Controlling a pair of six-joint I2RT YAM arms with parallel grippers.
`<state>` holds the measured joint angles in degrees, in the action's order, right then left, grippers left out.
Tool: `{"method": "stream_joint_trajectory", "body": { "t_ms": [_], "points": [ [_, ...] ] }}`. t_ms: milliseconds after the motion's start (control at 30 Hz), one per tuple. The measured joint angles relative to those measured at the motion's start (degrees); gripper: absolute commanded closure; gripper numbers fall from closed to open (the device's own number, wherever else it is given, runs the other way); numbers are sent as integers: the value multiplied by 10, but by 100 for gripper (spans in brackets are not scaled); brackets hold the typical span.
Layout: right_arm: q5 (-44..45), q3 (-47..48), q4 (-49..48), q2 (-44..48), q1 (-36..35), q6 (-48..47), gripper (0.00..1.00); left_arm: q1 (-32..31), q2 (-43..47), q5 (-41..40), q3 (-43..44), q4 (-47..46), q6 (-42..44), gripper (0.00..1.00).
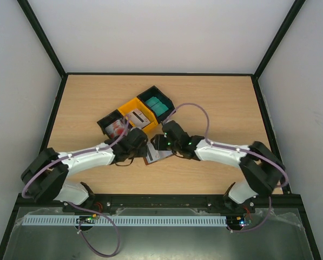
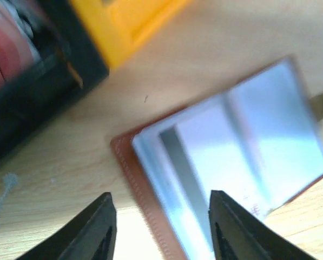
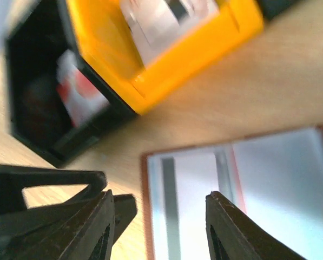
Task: Put the credit cards into the card holder
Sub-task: Insert the credit card into the card holder, then adjust the storage box at the center of the board.
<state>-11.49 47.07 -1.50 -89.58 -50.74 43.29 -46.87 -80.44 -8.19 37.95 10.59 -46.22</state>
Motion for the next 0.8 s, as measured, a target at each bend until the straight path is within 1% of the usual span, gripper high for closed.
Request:
{"method": "stream_joint_trajectory", "body": {
  "t_ms": [67,133,200,300,400,467,633,800],
  "points": [
    [19,0,2,45,5,0,54,11,12,-2,37,27,27,37],
    [33,0,2,80,12,-3,53,32,21,-5,81,53,55,33],
    [45,-4,2,102,21,-6,53,57,29,-8,117,71,86,31],
    [50,-14,6,109,34,-8,53,95,33,-9,145,96,125,29],
    [48,-29,17,106,46,-11,53,124,23,-9,151,123,160,25],
    [45,-36,25,103,52,-15,53,132,7,-9,154,143,179,23],
    [36,-39,30,89,64,-24,53,131,-49,-8,155,168,215,22],
    [28,-39,30,81,69,-31,53,132,-108,-11,166,178,232,22]
  ]
}}
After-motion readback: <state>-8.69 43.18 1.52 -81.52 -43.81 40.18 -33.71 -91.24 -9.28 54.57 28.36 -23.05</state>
